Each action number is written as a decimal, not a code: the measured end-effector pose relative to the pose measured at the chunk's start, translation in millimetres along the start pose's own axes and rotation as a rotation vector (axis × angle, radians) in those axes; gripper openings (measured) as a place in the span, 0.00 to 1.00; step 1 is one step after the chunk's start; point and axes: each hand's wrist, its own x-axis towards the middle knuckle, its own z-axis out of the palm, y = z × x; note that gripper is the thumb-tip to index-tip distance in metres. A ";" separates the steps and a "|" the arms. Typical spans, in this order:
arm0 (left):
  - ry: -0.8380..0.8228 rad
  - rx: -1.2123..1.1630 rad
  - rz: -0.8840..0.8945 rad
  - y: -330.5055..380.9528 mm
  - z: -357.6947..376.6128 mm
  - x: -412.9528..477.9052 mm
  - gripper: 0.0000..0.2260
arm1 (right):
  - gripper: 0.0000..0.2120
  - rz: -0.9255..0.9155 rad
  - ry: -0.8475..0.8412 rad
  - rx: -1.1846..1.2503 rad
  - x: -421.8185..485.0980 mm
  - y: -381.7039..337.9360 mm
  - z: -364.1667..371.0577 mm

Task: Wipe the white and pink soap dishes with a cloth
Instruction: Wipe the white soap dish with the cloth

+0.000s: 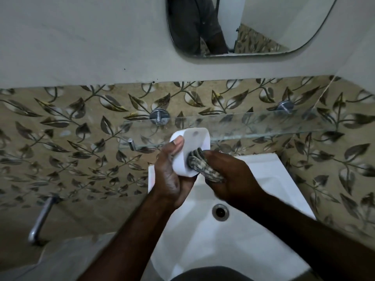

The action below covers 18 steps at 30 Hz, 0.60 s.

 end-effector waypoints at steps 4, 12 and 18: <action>0.046 0.026 0.048 -4.3 12.1 1.4 0.20 | 0.09 0.207 0.101 0.262 -1.4 -26.9 4.5; -0.039 0.088 0.061 -9.9 21.1 -9.5 0.36 | 0.20 0.053 0.102 0.079 -18.5 -9.9 -7.9; 0.006 0.086 0.150 -18.6 31.7 -14.2 0.16 | 0.14 0.078 0.114 0.304 -25.2 -35.8 -2.0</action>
